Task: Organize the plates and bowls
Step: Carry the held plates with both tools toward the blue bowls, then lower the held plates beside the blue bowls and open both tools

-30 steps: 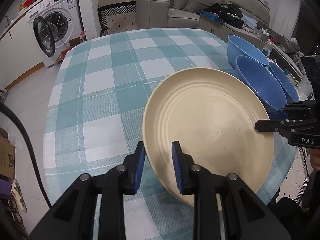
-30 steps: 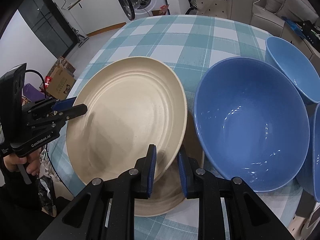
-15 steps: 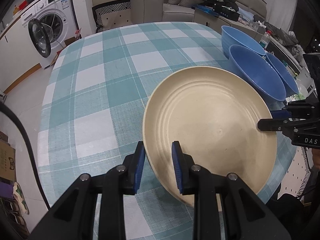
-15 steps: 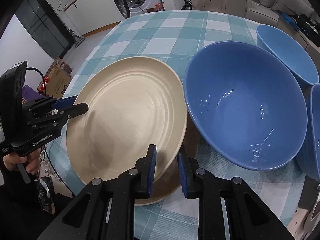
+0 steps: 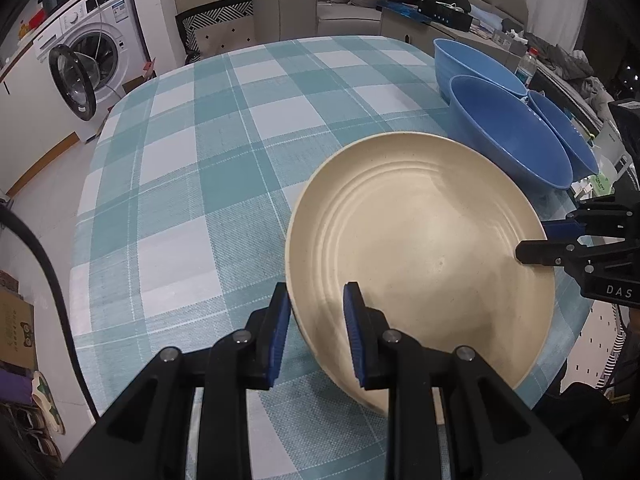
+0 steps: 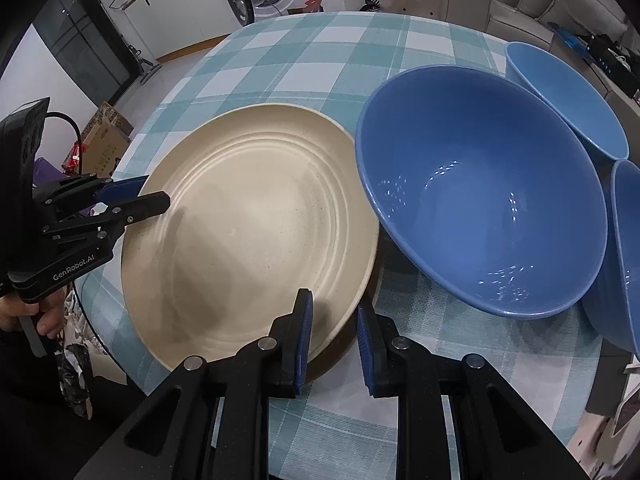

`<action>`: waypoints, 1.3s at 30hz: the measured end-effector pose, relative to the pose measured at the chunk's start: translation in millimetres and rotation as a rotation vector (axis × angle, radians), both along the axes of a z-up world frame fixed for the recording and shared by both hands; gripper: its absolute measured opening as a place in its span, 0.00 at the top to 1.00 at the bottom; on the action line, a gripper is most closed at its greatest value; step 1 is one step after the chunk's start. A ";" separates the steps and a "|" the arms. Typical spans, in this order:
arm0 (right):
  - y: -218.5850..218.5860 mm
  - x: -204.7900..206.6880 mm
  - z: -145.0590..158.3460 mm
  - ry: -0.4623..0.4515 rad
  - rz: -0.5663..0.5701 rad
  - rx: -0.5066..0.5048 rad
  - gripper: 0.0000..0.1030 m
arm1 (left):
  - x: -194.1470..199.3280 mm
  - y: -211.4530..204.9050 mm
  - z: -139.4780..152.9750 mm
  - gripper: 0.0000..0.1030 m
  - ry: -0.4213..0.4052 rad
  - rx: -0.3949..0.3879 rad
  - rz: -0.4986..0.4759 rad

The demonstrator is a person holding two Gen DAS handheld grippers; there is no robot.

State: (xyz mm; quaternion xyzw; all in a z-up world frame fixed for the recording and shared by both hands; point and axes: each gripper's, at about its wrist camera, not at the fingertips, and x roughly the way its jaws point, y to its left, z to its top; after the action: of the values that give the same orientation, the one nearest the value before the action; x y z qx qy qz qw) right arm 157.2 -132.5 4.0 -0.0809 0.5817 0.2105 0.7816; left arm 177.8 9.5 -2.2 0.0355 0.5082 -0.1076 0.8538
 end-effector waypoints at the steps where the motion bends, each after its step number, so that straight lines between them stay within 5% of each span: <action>1: 0.7 -0.5 -0.3 -0.004 0.003 -0.005 0.79 | 0.2 -0.4 -0.8 0.76 0.002 0.004 0.001; 39: 15.4 -20.8 -8.7 -0.064 0.088 -0.230 0.77 | -2.3 -16.1 -14.0 0.76 0.042 0.070 -0.054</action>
State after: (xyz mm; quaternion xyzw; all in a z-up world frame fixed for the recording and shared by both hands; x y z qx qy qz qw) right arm 136.4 -117.1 -4.7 -0.2021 0.5726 0.1741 0.7753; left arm 175.5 -6.7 -16.2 0.0765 0.5283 -0.1135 0.8380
